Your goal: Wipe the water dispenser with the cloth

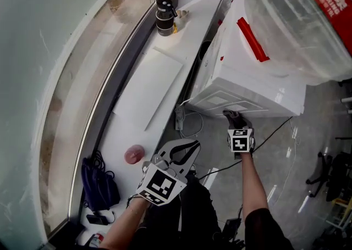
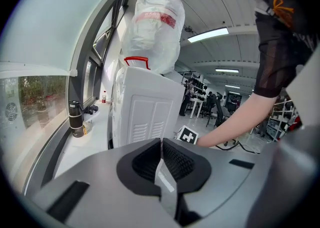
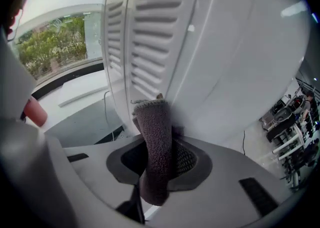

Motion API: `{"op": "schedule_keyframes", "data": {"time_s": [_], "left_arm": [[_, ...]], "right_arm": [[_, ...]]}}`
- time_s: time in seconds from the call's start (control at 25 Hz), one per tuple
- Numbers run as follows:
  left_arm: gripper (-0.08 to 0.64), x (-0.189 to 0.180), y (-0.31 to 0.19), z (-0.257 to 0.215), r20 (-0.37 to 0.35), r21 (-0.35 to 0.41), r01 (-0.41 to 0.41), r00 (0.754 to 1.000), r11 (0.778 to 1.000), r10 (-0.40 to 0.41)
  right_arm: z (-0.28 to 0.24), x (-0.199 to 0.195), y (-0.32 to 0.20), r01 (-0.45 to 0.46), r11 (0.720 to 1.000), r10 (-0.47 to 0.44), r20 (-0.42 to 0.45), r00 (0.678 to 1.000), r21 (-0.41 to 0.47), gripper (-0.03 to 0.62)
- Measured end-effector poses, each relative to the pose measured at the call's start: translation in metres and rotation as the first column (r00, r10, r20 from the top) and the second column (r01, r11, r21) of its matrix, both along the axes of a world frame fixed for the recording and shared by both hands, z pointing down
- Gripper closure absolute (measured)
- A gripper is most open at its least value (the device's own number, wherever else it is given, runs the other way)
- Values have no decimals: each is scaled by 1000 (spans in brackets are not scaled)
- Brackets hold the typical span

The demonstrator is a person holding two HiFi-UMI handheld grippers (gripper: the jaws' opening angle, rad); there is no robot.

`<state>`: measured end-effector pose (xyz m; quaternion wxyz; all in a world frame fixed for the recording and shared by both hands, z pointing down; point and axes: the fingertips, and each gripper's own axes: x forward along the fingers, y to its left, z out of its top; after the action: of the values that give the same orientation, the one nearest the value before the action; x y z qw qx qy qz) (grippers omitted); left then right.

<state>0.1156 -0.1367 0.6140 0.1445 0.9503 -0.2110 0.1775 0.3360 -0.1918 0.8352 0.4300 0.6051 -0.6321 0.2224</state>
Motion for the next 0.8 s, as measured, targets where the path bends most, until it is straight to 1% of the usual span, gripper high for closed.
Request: {"op": "schedule_keyframes", "data": {"time_s": [0.24, 0.32, 0.4, 0.44, 0.52, 0.64, 0.72, 0.8], "left_arm": [[540, -24, 4, 21, 27, 21, 17, 999, 1000, -17], [540, -33, 7, 28, 45, 16, 22, 999, 1000, -22], [540, -40, 10, 31, 60, 5, 27, 998, 1000, -27], [540, -42, 11, 30, 63, 1, 31, 998, 1000, -31], [540, -44, 12, 23, 59, -5, 37, 998, 999, -37], [540, -41, 15, 6, 51, -8, 29, 998, 1000, -29], [540, -37, 17, -8, 45, -4, 14, 999, 1000, -14], [540, -36, 20, -21, 44, 1, -8, 999, 1000, 8]], "right_arm": [[69, 5, -2, -99, 991, 102, 18, 995, -90, 489], [86, 12, -1, -151, 981, 155, 20, 988, -125, 489], [89, 14, 2, -204, 968, 209, 18, 978, -145, 489], [85, 12, 4, -220, 965, 225, 18, 974, -145, 489], [71, 3, 7, -219, 967, 225, 33, 974, -129, 489], [40, -13, 17, -169, 981, 176, 83, 981, -93, 489], [8, -25, 26, -130, 990, 136, 124, 983, -58, 489], [-26, -36, 36, -111, 994, 113, 168, 979, -23, 488]]}}
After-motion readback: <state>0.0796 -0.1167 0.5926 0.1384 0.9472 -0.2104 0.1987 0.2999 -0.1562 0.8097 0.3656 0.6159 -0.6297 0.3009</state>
